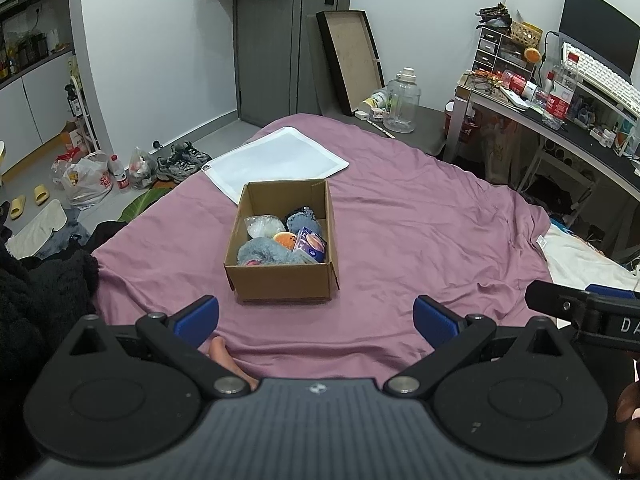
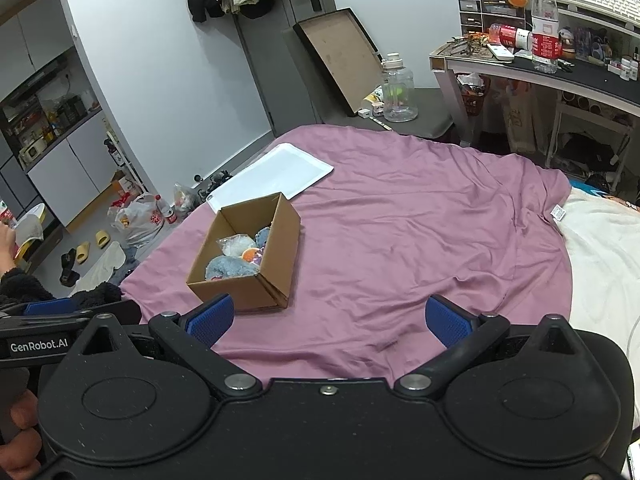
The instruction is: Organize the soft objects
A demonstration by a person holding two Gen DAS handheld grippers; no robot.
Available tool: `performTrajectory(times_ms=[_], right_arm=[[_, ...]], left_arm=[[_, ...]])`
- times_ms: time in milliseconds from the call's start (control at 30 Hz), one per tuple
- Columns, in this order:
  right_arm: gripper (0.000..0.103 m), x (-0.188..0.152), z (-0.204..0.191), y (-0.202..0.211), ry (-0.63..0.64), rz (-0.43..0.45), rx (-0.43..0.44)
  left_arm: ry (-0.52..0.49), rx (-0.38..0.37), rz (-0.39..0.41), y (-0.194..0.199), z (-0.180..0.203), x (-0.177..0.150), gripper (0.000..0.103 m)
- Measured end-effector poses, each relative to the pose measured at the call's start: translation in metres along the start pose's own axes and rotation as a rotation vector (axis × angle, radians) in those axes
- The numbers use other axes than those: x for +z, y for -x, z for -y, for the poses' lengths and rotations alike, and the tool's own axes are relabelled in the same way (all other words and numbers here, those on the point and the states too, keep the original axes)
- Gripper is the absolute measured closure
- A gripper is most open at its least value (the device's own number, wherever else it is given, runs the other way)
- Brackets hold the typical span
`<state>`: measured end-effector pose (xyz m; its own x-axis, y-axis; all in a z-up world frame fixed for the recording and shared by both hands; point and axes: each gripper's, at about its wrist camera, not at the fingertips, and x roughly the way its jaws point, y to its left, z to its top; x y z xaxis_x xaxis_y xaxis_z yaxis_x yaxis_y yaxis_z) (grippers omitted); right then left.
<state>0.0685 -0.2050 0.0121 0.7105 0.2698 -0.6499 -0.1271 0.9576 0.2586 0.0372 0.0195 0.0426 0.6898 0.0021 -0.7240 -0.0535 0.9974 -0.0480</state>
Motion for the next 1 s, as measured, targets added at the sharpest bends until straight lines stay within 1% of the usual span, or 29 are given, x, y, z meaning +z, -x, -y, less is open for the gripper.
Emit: performTrajectory(times_ms=[400,1000], right_arm=[[0.0,0.0001,-0.0003,0.0018,0.014,0.003,0.017],[0.0,-0.0004,-0.0014,0.0008,0.022,-0.005,0.015]], left_arm=[[-0.001,-0.003,-0.005,0.0007,0.0011,0.0008,0.0],[-0.005,-0.002,-0.013,0.0012,-0.0012,0.0033,0.001]])
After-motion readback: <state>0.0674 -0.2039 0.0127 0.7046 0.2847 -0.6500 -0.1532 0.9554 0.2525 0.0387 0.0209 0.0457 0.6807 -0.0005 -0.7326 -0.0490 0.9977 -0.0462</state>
